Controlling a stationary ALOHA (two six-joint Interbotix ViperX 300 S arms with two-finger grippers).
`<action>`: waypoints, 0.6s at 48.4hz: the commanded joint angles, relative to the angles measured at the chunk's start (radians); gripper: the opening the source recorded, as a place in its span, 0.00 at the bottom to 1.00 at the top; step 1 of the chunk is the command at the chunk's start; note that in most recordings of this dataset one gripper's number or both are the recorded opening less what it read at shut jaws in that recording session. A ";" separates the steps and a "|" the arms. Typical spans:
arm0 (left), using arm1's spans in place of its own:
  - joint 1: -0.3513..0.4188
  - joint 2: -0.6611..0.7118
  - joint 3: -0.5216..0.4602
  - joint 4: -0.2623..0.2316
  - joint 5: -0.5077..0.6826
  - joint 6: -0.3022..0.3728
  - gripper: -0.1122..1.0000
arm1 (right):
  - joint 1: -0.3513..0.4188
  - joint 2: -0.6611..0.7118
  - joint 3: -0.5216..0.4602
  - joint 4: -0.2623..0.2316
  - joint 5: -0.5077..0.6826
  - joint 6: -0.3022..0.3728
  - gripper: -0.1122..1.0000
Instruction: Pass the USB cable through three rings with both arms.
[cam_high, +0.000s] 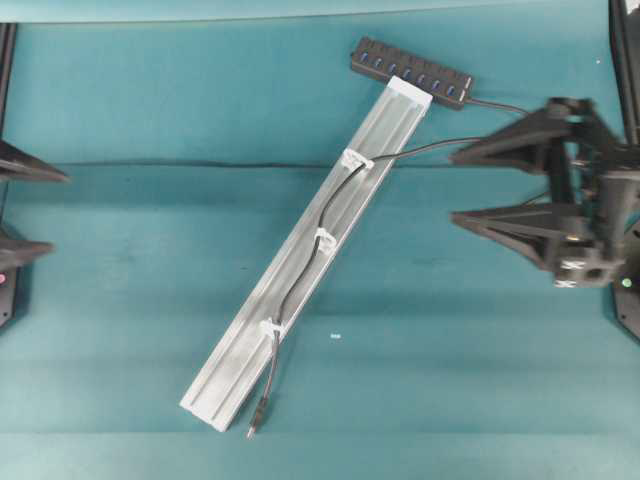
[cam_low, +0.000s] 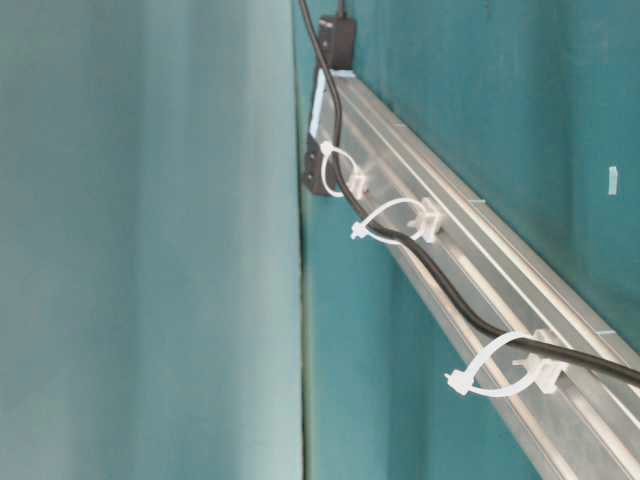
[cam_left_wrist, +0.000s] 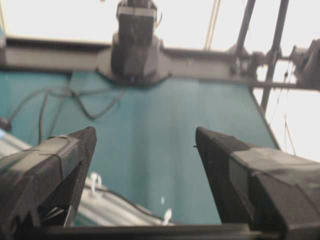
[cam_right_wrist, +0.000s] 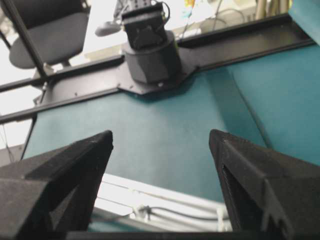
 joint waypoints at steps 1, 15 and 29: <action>0.006 0.002 -0.026 0.002 -0.011 0.005 0.90 | 0.005 -0.025 0.012 0.002 0.015 0.008 0.86; 0.015 0.020 -0.012 0.002 -0.069 0.017 0.90 | 0.002 -0.146 0.067 0.000 0.054 0.011 0.86; 0.017 0.077 0.020 0.002 -0.213 0.026 0.90 | -0.002 -0.308 0.121 0.002 0.224 0.009 0.86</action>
